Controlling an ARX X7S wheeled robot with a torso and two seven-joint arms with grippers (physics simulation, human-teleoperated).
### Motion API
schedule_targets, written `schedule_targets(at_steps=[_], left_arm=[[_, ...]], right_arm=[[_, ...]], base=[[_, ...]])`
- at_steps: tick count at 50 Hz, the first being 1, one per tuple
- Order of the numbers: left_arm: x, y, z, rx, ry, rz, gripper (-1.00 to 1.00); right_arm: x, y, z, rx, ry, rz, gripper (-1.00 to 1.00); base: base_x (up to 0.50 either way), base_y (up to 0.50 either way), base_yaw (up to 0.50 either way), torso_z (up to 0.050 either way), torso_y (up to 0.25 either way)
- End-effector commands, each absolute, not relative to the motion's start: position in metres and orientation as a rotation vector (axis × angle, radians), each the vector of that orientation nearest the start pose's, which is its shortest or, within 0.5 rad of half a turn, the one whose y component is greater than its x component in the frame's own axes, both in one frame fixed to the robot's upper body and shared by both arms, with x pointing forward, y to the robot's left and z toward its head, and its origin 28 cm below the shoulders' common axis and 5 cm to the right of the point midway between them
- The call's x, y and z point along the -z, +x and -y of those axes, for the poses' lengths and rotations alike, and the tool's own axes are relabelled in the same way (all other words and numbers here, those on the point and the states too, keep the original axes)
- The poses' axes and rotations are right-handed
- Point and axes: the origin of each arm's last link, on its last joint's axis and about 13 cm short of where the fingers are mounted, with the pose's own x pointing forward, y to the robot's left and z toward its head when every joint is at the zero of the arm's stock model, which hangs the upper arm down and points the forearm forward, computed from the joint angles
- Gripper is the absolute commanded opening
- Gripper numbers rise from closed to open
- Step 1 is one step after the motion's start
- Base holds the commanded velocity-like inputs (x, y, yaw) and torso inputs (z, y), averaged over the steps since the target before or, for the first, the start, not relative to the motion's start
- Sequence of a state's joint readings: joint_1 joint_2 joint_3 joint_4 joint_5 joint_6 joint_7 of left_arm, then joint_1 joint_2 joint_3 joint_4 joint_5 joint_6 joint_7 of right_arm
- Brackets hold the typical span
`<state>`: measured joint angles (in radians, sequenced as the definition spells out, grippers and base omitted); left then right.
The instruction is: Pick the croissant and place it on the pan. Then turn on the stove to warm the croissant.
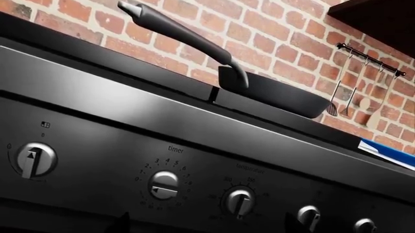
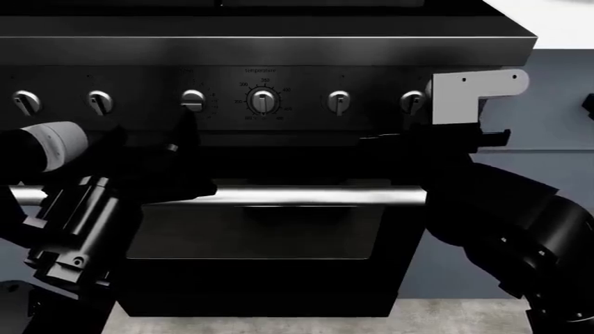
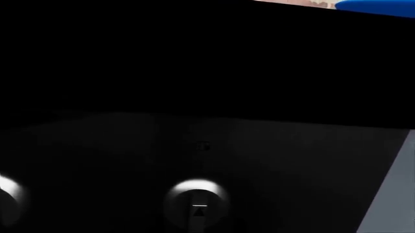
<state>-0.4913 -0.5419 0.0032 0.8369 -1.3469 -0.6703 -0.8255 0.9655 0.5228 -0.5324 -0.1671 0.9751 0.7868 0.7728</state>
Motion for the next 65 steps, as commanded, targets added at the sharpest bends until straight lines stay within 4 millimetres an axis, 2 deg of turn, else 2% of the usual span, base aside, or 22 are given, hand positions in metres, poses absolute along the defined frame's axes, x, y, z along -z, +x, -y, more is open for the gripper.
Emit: schedule_targets(at_steps=[1, 7, 12, 19, 33, 48, 65], left_arm=[[-0.235, 0.186, -0.215, 0.18, -0.35, 0.199, 1.0], [-0.235, 0.186, -0.214, 0.181, -0.349, 0.198, 1.0], [-0.235, 0.186, -0.214, 0.182, -0.349, 0.199, 1.0], [-0.236, 0.185, -0.214, 0.183, -0.35, 0.2, 1.0], [-0.235, 0.186, -0.214, 0.183, -0.352, 0.198, 1.0], [-0.233, 0.187, -0.213, 0.187, -0.354, 0.191, 1.0], [-0.232, 0.187, -0.213, 0.188, -0.356, 0.187, 1.0]], right_arm=[[-0.226, 0.307, 0.103, 0.076, -0.12, -0.026, -1.0], [-0.226, 0.306, 0.103, 0.068, -0.134, -0.014, -1.0], [-0.227, 0.306, 0.104, 0.046, -0.28, 0.057, -1.0], [-0.227, 0.305, 0.103, 0.032, -0.383, 0.097, -1.0], [-0.226, 0.307, 0.107, 0.013, -0.461, 0.089, -1.0], [-0.226, 0.309, 0.116, -0.035, -0.692, 0.112, -1.0], [-0.231, 0.312, 0.124, -0.067, -0.844, 0.099, -1.0]], base=[[0.0, 0.0, 0.0, 0.0, 0.0], [0.0, 0.0, 0.0, 0.0, 0.0], [0.0, 0.0, 0.0, 0.0, 0.0], [-0.01, 0.0, 0.0, 0.0, 0.004], [0.0, 0.0, 0.0, 0.0, 0.005], [0.0, 0.0, 0.0, 0.0, 0.002], [0.0, 0.0, 0.01, 0.001, 0.001]])
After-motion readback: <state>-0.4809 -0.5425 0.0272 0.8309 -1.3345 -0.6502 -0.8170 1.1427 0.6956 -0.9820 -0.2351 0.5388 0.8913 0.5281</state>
